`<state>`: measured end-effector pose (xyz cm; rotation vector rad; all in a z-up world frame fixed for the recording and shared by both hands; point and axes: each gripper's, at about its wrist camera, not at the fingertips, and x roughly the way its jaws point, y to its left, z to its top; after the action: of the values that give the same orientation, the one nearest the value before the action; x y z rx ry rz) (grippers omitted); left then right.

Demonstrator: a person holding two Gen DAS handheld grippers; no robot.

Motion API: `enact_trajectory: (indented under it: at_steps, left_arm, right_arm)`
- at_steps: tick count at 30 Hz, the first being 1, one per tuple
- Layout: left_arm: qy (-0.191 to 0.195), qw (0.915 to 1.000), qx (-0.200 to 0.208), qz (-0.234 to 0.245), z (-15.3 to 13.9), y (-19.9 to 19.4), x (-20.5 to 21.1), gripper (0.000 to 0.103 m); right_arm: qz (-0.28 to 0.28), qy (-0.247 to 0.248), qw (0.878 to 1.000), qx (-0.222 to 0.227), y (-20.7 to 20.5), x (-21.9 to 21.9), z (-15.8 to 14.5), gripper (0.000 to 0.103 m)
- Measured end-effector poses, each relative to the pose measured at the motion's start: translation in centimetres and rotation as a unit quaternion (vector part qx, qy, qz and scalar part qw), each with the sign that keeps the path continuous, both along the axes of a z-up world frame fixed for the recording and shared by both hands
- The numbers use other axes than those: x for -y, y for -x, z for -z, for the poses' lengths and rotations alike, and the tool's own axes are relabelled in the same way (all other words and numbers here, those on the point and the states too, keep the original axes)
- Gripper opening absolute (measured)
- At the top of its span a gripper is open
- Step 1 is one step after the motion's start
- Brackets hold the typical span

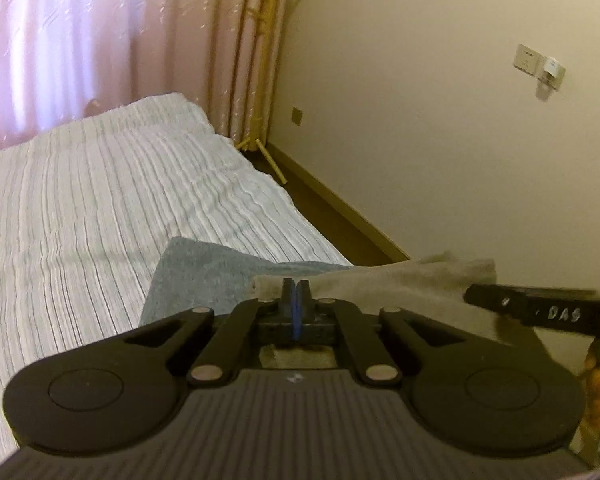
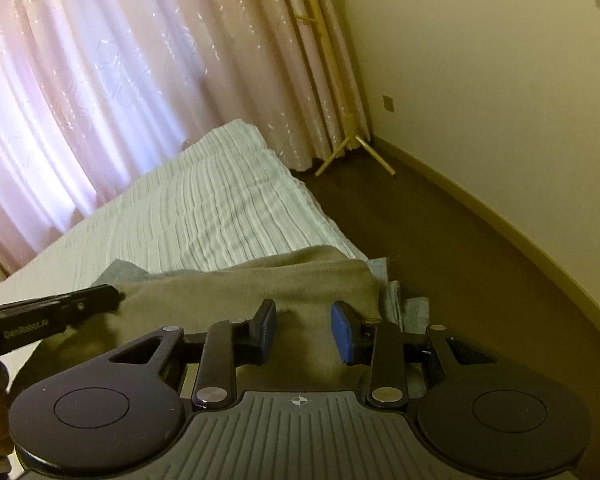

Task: Fold clothes
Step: 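Carry the folded trousers with both grippers to the clothes stack, then lower the trousers onto the stack and open both grippers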

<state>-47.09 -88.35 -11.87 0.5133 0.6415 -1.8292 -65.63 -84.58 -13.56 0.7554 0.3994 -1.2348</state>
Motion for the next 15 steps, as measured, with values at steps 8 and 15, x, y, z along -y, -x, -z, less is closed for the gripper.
enact_trajectory:
  at_steps: [8, 15]
  left_arm:
    - [0.036, 0.9993, 0.002, 0.005, -4.4, -1.4, -5.0, 0.001]
    - [0.027, 0.9989, 0.021, 0.031, -5.2, -0.3, -12.2, 0.000]
  right_arm:
    - [0.003, 0.028, 0.999, 0.035, 2.0, -6.7, -4.5, 0.036]
    - [-0.029, 0.014, 0.999, 0.022, 0.1, -12.7, -4.2, 0.035]
